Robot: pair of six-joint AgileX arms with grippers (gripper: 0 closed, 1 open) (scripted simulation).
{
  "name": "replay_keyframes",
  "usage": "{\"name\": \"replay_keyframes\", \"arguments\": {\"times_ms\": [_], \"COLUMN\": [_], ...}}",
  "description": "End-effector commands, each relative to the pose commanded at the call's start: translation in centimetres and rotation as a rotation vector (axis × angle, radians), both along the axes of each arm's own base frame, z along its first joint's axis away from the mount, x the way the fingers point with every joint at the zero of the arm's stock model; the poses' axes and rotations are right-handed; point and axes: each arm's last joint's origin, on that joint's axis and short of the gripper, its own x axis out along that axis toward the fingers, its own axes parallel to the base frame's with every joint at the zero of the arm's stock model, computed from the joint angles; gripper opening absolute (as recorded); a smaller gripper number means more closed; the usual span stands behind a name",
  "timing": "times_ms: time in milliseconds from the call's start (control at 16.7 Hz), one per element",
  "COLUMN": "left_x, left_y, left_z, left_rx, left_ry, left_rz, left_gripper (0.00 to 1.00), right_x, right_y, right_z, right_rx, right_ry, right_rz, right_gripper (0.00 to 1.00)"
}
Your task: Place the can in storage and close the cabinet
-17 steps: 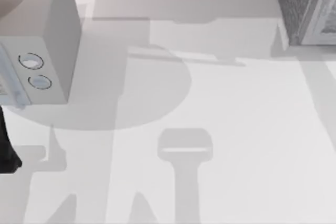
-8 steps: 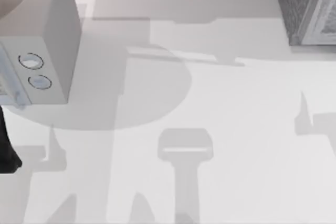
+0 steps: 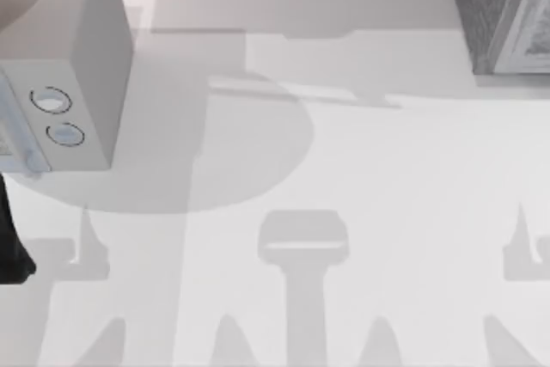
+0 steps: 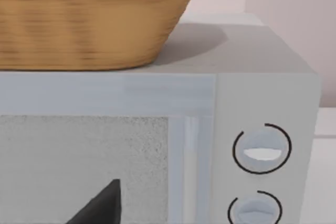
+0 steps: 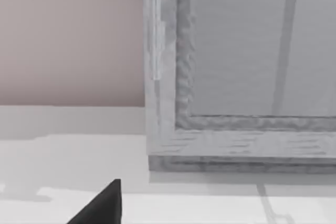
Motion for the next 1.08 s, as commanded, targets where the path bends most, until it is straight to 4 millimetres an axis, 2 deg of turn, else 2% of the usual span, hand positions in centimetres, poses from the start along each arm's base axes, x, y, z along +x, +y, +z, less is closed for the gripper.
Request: {"name": "replay_keyframes", "arguments": {"times_ms": [120, 480, 780, 1080], "left_x": [0.0, 0.0, 0.0, 0.0], "left_y": [0.0, 0.0, 0.0, 0.0], "left_z": [0.0, 0.0, 0.0, 0.0], "left_rx": [0.0, 0.0, 0.0, 0.0], "left_ry": [0.0, 0.0, 0.0, 0.0], "left_rz": [0.0, 0.0, 0.0, 0.0], "left_gripper": [1.0, 1.0, 1.0, 1.0], "right_x": [0.0, 0.1, 0.5, 2.6], "right_y": [0.0, 0.0, -0.7, -3.0], "right_z": [-0.7, -0.7, 1.5, 3.3], "right_rx": [0.003, 0.002, -0.004, -0.016], "right_ry": [0.003, 0.008, -0.06, -0.053], "right_rz": [-0.003, 0.001, 0.004, 0.003], "right_gripper": [1.0, 1.0, 1.0, 1.0]}}
